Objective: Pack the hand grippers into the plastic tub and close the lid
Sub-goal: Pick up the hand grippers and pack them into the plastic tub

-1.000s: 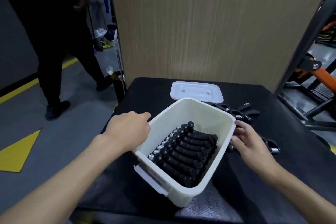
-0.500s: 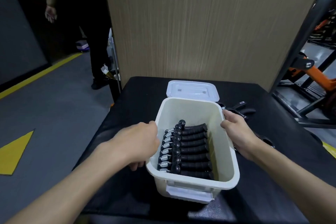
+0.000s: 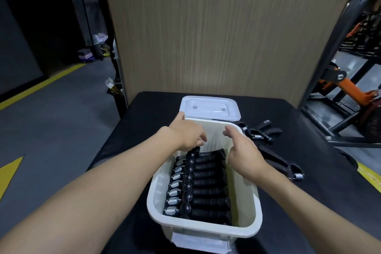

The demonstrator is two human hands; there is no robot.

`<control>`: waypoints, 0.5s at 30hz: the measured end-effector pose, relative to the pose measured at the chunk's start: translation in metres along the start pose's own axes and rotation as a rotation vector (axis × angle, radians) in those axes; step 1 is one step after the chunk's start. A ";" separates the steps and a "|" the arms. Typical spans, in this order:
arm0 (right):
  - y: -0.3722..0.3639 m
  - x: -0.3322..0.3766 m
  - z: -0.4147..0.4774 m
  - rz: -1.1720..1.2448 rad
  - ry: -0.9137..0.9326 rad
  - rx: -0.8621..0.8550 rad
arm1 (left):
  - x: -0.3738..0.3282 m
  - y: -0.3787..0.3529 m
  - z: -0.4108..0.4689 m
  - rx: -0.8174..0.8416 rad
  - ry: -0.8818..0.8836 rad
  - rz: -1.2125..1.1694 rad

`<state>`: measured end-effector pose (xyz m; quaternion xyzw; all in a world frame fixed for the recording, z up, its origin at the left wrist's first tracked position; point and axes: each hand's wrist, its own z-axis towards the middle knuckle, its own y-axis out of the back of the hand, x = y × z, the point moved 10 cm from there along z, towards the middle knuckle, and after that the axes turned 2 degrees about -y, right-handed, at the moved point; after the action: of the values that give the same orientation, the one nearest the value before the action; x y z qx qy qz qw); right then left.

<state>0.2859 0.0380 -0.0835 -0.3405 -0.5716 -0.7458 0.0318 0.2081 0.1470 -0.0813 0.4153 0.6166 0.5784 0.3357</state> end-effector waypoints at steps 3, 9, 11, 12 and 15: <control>0.006 -0.004 -0.001 0.237 -0.027 -0.051 | 0.006 -0.009 0.004 0.010 -0.002 0.003; 0.013 -0.011 -0.003 0.473 -0.048 -0.154 | 0.004 -0.010 -0.002 0.028 0.019 -0.068; 0.012 -0.014 -0.002 0.514 -0.049 -0.153 | 0.006 -0.010 -0.003 0.018 0.029 -0.045; 0.012 -0.015 -0.002 0.524 -0.048 -0.148 | 0.007 -0.011 -0.005 0.009 0.028 -0.031; 0.013 -0.015 -0.003 0.522 -0.039 -0.148 | 0.011 -0.011 -0.008 -0.016 0.029 -0.009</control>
<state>0.3014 0.0257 -0.0813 -0.4921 -0.4089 -0.7454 0.1871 0.1944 0.1534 -0.0904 0.4013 0.6187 0.5879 0.3325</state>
